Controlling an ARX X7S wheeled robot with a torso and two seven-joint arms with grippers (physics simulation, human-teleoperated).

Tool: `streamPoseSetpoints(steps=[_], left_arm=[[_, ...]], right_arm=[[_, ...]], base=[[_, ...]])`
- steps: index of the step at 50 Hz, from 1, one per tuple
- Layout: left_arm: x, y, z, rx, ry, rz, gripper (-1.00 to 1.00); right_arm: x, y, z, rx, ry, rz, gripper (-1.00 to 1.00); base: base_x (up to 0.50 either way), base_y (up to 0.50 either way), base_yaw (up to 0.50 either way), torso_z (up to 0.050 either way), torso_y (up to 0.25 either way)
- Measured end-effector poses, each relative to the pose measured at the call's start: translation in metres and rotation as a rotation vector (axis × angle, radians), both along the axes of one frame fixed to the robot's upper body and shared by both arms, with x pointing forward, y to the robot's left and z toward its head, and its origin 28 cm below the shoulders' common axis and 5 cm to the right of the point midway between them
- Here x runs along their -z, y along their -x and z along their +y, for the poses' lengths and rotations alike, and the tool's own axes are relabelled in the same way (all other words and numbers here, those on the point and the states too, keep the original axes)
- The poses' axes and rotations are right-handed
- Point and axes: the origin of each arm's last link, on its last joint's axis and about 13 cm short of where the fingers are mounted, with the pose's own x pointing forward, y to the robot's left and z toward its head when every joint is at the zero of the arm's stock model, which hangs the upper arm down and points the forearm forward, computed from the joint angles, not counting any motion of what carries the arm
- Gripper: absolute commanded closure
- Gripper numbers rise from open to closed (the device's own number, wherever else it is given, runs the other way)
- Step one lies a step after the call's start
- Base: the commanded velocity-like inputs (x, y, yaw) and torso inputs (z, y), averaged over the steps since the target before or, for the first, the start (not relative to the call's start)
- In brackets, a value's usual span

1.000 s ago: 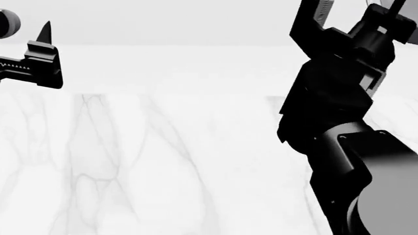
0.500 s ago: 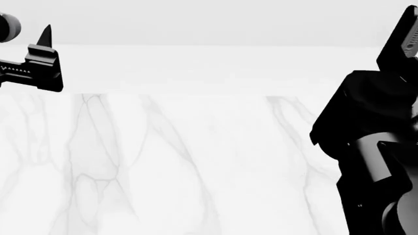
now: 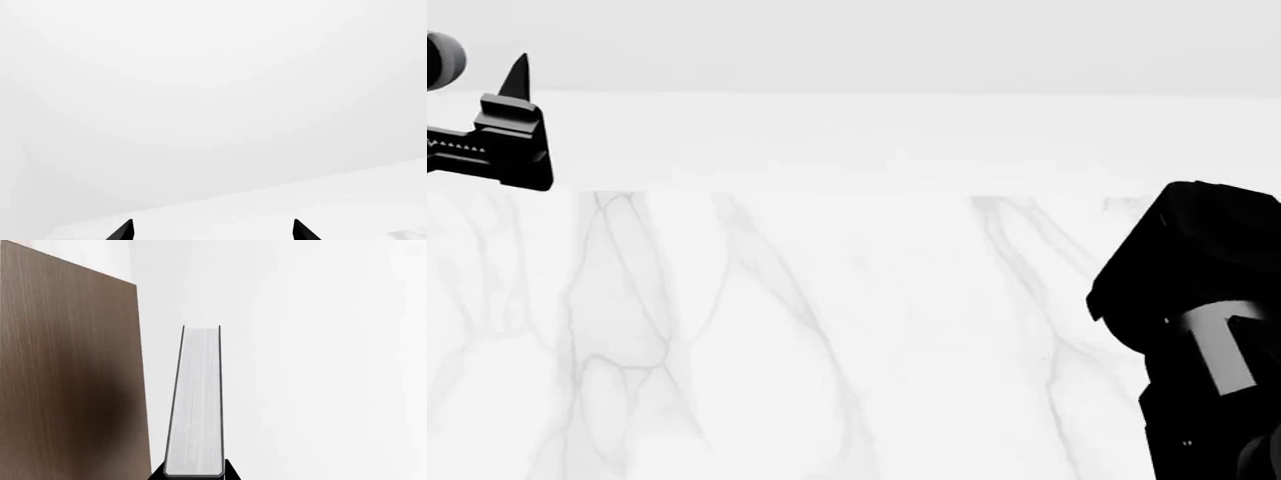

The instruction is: Pick up the book on the left and place it on top of the shelf.

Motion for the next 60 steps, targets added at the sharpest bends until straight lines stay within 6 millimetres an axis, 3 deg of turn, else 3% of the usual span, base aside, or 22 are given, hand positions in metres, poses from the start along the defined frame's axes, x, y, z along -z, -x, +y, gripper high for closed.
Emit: streamPoseSetpoints(steps=[22, 40, 41, 60], left_arm=[[0.001, 0.001, 0.002, -0.006, 0.001, 0.002, -1.00], [0.002, 0.001, 0.002, -0.009, 0.001, 0.003, -1.00], [0.002, 0.001, 0.002, -0.009, 0.001, 0.003, -1.00], [0.004, 0.000, 0.001, -0.005, -0.001, 0.009, -1.00]], right_arm=[[0.018, 0.003, 0.002, 0.032, -0.110, -0.001, 1.00], [0.023, 0.003, 0.004, 0.027, -0.096, 0.011, 1.00], [0.023, 0.003, 0.004, 0.025, -0.096, 0.012, -1.00], [0.018, -0.005, 0.005, -0.083, -0.037, -0.011, -1.00]], base=[[0.00, 0.00, 0.00, 0.001, 0.001], [0.00, 0.00, 0.00, 0.000, 0.001], [0.00, 0.00, 0.00, 0.000, 0.000], [0.00, 0.00, 0.00, 0.000, 0.001]])
